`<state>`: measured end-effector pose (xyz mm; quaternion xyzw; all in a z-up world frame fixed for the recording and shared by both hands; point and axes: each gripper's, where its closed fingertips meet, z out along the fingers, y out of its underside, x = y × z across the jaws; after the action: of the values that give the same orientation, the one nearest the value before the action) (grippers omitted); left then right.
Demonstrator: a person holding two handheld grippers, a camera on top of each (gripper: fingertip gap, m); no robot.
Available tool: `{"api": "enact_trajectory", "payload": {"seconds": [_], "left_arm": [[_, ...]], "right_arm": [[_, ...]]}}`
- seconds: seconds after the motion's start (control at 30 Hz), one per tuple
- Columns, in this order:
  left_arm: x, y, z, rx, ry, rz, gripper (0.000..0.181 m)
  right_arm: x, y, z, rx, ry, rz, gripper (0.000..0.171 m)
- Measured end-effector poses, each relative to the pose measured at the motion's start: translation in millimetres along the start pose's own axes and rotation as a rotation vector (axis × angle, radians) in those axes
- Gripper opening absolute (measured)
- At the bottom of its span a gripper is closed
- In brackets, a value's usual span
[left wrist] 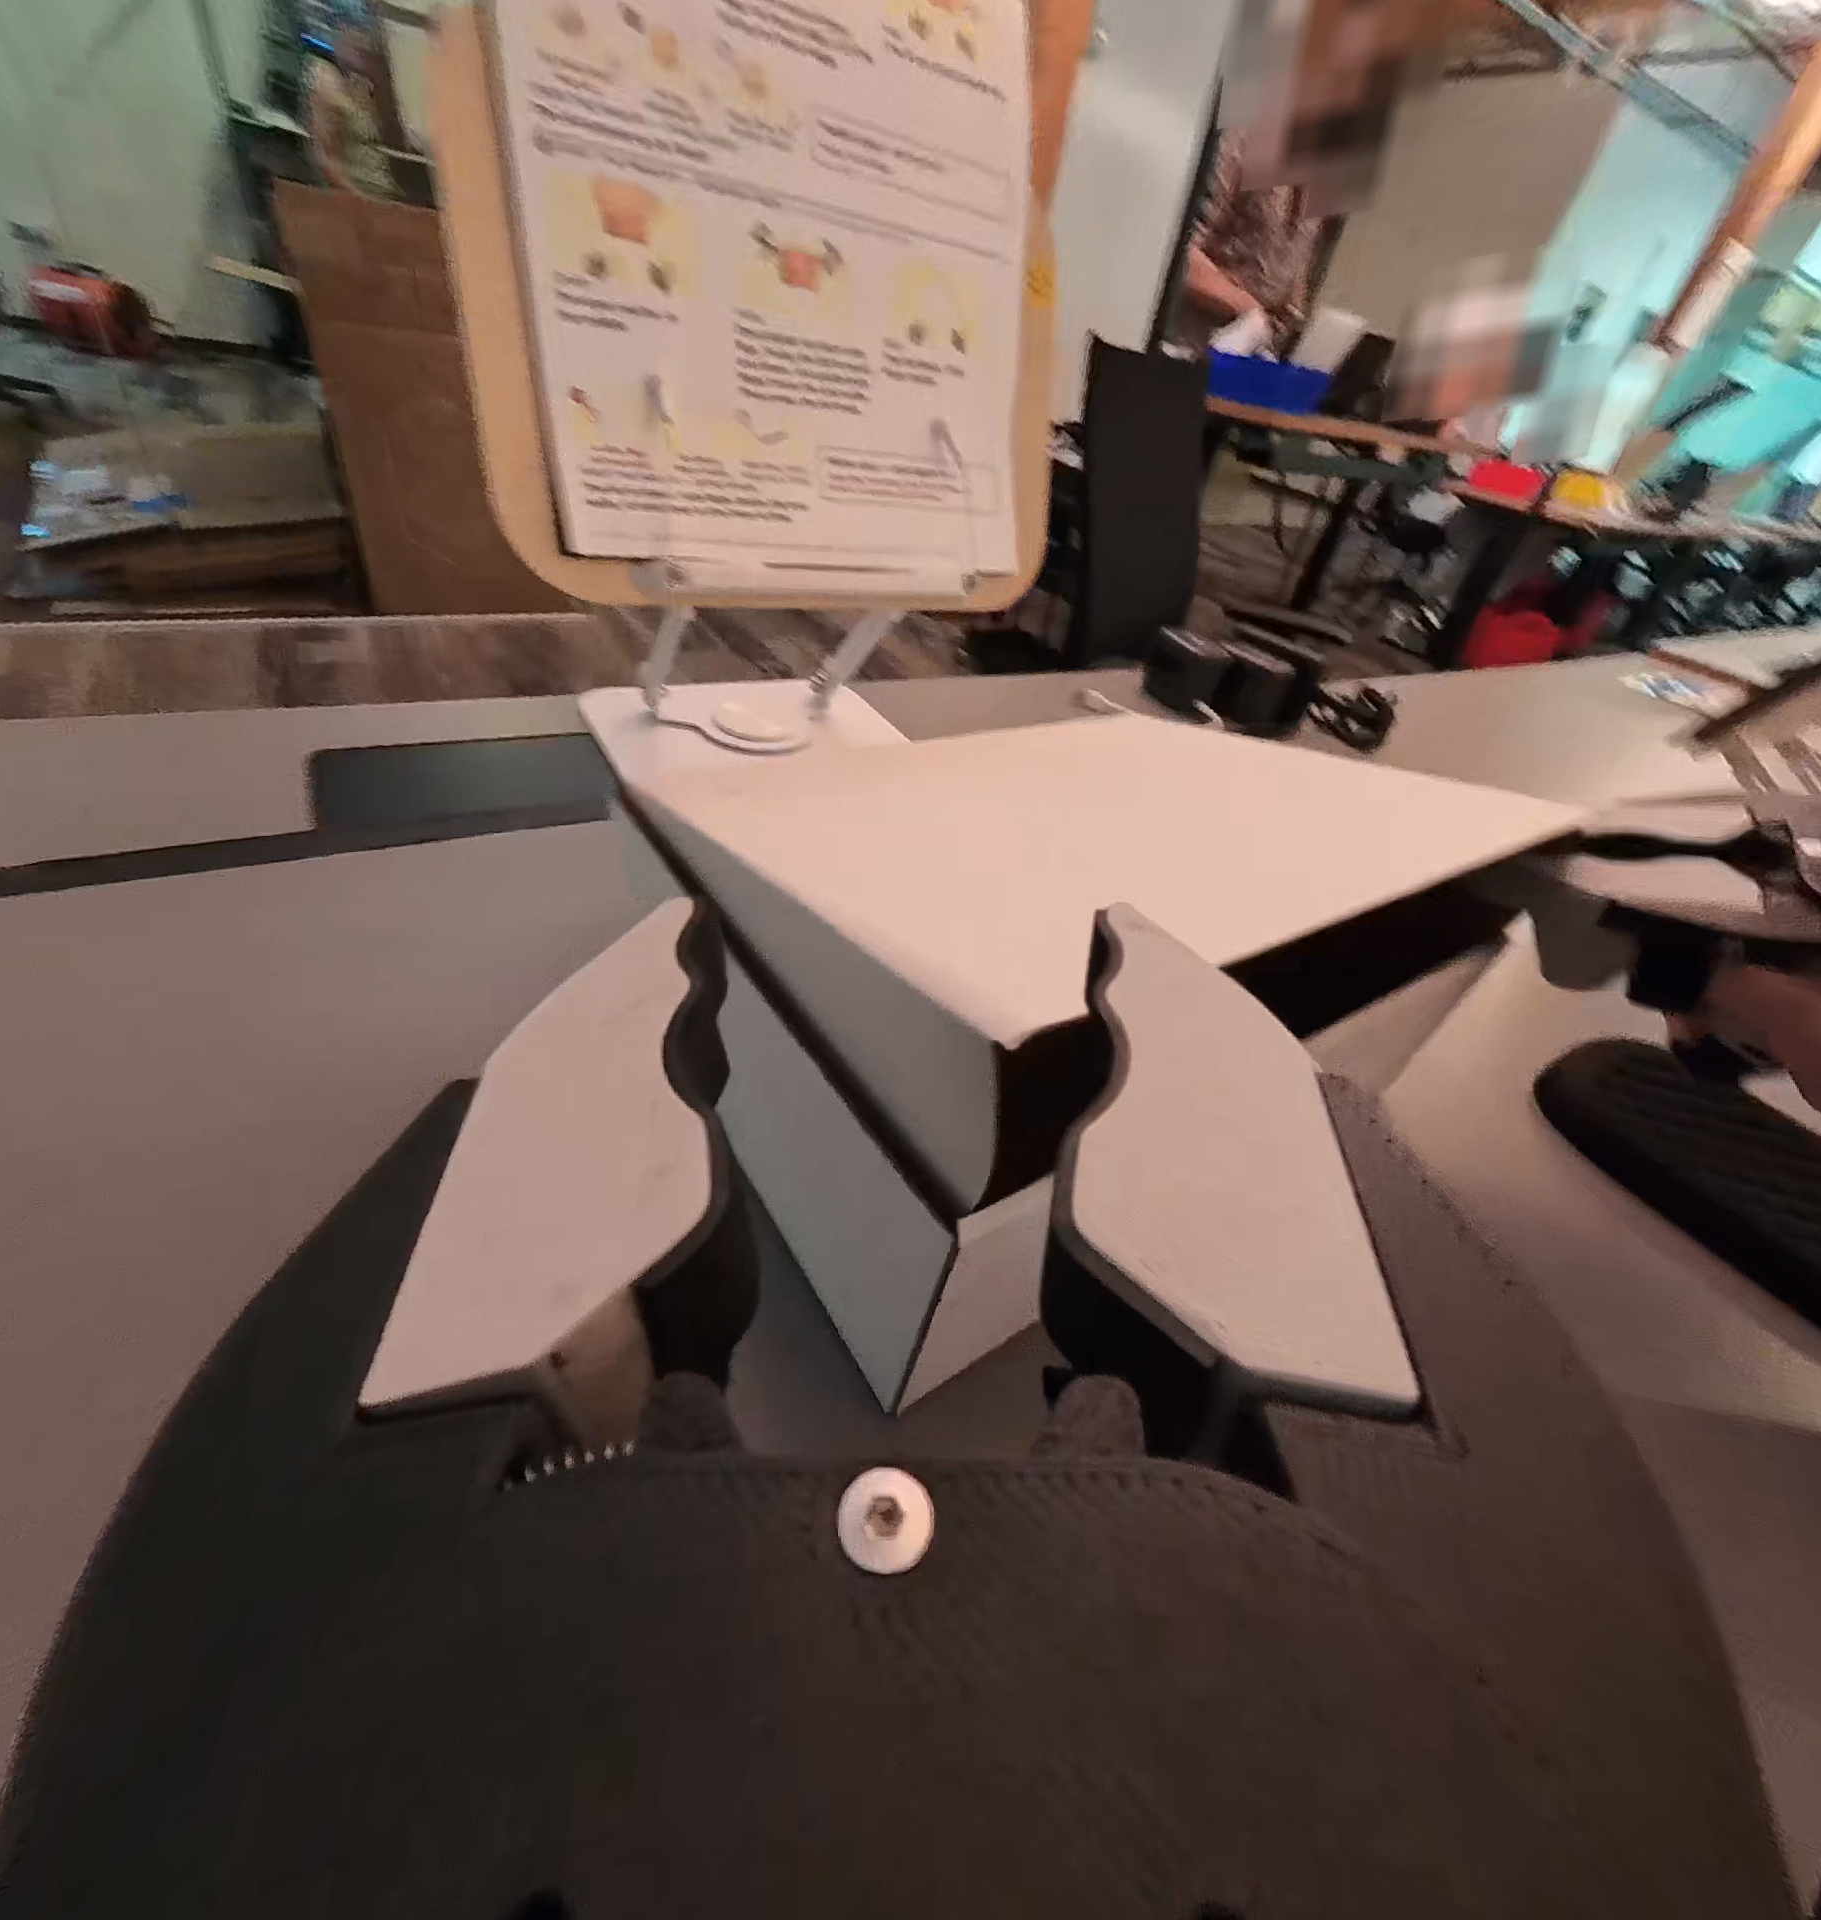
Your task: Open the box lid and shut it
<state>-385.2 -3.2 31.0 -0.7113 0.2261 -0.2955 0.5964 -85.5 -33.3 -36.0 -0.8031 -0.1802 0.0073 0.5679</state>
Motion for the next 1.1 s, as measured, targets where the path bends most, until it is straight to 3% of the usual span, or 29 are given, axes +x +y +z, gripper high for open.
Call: {"api": "enact_trajectory", "payload": {"seconds": [0.23,0.3,0.4,0.47,0.53,0.6,0.67,0.73,0.9,1.1], "left_arm": [[4.6,24.5,15.2,-0.089,0.050,0.047,0.060],[1.8,13.3,9.3,-0.053,0.109,-0.007,0.063],[-15.6,-16.5,5.2,0.008,0.205,-0.144,0.077],[-31.1,-28.0,19.4,-0.010,0.278,-0.191,0.080],[-57.9,-26.5,50.3,-0.069,0.293,-0.250,0.083],[-77.3,-16.4,83.3,-0.136,0.357,-0.338,0.084],[-83.3,-9.6,107.7,-0.169,0.484,-0.487,0.083],[-83.9,-3.1,123.2,-0.194,0.569,-0.600,0.081],[-86.9,23.9,146.4,-0.279,0.508,-0.582,0.097],[-80.8,37.9,160.6,-0.380,0.509,-0.565,0.098]], "right_arm": [[-21.2,-2.7,-17.7,0.057,-0.264,-0.023,0.046],[-21.5,-15.4,-36.4,0.107,-0.418,0.019,0.054],[20.1,-56.3,-51.4,0.260,-0.515,0.223,0.073],[63.5,-76.1,-30.3,0.292,-0.516,0.382,0.082],[94.2,-73.1,15.6,0.222,-0.517,0.478,0.087],[102.4,-63.0,61.8,0.132,-0.591,0.589,0.086],[94.8,-61.2,91.0,0.104,-0.724,0.715,0.086],[90.7,-55.5,115.0,0.075,-0.747,0.768,0.084],[66.8,-40.1,137.2,-0.047,-0.747,0.703,0.084],[56.2,-38.0,134.9,-0.116,-0.784,0.706,0.084]]}}
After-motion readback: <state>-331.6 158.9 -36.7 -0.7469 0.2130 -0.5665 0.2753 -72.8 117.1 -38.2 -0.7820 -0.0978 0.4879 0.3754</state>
